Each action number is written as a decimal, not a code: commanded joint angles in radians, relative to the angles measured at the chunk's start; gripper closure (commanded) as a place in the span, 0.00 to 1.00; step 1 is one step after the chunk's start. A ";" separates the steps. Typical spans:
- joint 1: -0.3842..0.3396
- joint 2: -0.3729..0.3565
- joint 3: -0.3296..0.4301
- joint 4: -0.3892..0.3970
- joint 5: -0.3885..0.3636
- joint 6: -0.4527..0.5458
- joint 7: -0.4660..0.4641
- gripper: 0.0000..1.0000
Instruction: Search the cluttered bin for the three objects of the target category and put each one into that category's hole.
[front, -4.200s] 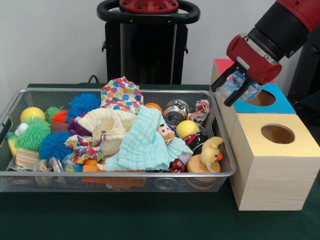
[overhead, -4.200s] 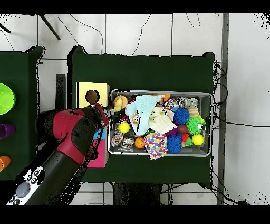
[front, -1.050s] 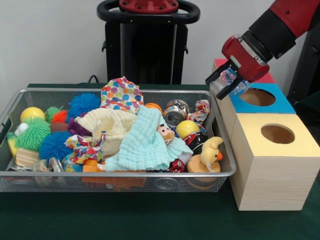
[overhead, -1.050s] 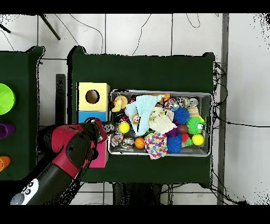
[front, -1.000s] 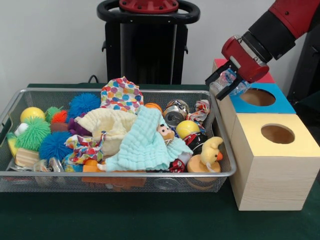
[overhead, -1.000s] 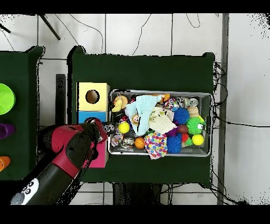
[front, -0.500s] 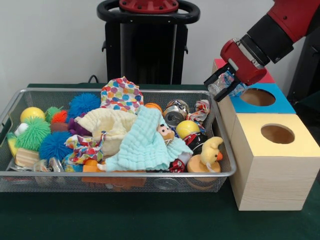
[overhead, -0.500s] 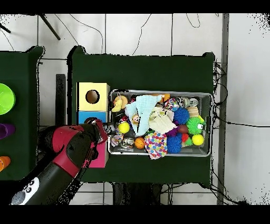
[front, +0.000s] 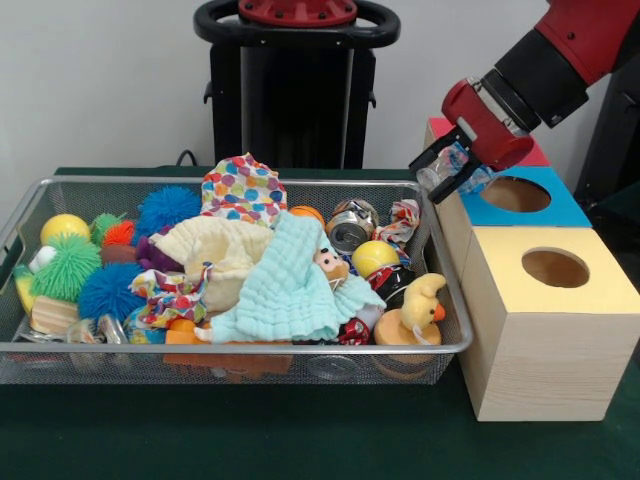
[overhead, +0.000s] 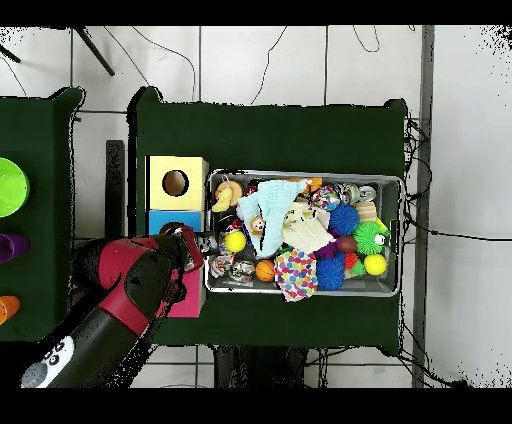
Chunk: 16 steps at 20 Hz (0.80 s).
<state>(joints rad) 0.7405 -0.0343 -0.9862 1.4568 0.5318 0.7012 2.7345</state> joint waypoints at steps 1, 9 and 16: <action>0.001 0.061 0.072 -0.011 0.042 -0.006 0.304 1.00; 0.005 0.062 0.065 -0.024 0.043 0.019 0.316 1.00; 0.006 0.067 0.057 -0.036 0.045 0.036 0.323 1.00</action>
<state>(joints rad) 0.7466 -0.0301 -0.9918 1.4567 0.5322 0.7010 2.7428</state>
